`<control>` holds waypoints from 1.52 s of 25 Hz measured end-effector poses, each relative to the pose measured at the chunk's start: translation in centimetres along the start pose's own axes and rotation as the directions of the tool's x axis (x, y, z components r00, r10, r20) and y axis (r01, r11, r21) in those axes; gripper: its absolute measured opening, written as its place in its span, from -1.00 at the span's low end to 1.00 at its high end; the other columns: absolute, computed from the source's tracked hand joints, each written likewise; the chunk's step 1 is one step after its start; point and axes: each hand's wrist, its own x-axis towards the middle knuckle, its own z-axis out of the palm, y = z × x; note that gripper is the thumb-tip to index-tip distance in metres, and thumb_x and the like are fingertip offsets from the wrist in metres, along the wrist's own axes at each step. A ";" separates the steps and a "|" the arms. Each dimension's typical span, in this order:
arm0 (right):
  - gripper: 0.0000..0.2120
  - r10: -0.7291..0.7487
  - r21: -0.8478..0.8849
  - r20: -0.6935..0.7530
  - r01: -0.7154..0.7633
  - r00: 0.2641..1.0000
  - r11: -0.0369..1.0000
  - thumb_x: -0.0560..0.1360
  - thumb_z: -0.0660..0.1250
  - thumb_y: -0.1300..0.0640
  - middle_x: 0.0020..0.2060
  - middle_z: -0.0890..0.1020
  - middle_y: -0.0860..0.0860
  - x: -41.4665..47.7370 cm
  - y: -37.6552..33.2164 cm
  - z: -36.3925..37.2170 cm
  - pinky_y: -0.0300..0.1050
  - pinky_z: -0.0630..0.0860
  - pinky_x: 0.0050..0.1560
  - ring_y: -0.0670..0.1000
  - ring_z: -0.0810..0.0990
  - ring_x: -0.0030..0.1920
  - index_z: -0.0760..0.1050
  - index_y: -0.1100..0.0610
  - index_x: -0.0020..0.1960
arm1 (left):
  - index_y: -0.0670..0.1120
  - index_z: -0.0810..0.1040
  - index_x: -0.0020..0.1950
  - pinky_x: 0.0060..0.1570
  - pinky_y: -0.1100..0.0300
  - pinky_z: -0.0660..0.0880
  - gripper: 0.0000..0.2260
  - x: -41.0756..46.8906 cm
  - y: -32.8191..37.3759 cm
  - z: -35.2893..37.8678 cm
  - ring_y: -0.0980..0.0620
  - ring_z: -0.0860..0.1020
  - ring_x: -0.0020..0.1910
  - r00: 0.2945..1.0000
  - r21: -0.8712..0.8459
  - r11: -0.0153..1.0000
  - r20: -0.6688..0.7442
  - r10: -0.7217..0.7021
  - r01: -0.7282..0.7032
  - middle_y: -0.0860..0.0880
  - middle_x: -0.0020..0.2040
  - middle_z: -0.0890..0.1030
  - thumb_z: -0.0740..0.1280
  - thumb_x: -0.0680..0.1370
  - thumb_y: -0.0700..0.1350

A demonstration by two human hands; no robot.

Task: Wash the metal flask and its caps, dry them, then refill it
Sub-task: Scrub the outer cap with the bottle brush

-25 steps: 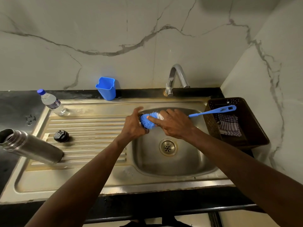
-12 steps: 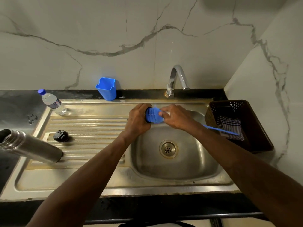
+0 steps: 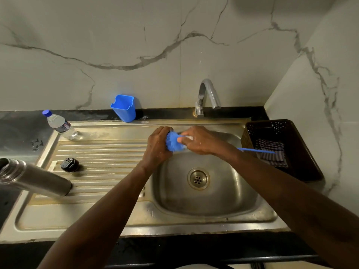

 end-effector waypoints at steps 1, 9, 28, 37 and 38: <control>-0.71 -0.016 0.022 -0.081 0.018 0.997 1.000 0.67 0.27 0.00 -0.37 0.49 -0.06 0.3 0.0 -0.2 -0.15 0.40 -0.23 -0.08 0.47 -0.33 0.54 0.03 -0.20 | -0.13 0.56 0.12 -0.12 0.03 0.63 -0.62 0.2 0.1 -0.2 0.01 0.59 -0.10 1.000 -0.006 1.000 -0.022 0.001 -0.002 -0.07 -0.03 0.61 0.60 0.45 0.01; -0.71 0.187 0.056 0.030 -0.189 0.982 0.980 0.67 0.27 -0.07 -0.24 0.61 0.07 1.2 0.0 -0.9 -0.16 0.46 -0.28 -0.01 0.56 -0.29 0.61 0.14 0.06 | -0.14 0.55 0.17 -0.06 -0.03 0.61 -0.48 1.7 0.4 -0.4 -0.02 0.57 -0.04 0.997 0.059 0.995 0.026 0.076 -0.077 -0.10 0.03 0.61 0.49 0.44 0.22; -0.63 0.370 0.221 0.087 -0.380 0.925 0.898 0.64 0.29 -0.15 -0.26 0.55 0.09 -0.3 0.8 -1.4 -0.19 0.38 -0.42 -0.04 0.42 -0.41 0.57 0.14 0.21 | -0.14 0.55 0.21 0.02 -0.10 0.60 -0.47 1.2 0.9 1.1 -0.06 0.57 0.03 0.993 0.109 0.988 0.044 0.108 -0.112 -0.13 0.09 0.61 0.63 0.40 0.09; -0.53 0.420 0.413 0.225 -0.476 0.879 0.776 0.61 0.37 -0.03 -0.38 0.47 0.05 -0.7 0.9 -3.2 -0.25 0.32 -0.57 -0.05 0.36 -0.51 0.50 0.32 0.31 | -0.16 0.56 0.22 0.00 -0.07 0.62 -0.49 1.2 1.9 1.3 -0.07 0.58 0.03 0.992 0.109 0.986 0.008 0.124 -0.124 -0.15 0.10 0.62 0.66 0.40 0.01; -0.53 0.409 0.476 0.268 -0.489 0.872 0.731 0.61 0.37 -0.04 -0.40 0.43 0.04 -0.7 0.9 -3.9 -0.26 0.28 -0.59 -0.08 0.33 -0.53 0.48 0.30 0.33 | -0.17 0.56 0.22 0.00 -0.05 0.61 -0.51 0.9 2.1 1.3 -0.08 0.58 0.04 0.994 0.103 0.989 -0.022 0.111 -0.108 -0.15 0.10 0.61 0.63 0.42 0.01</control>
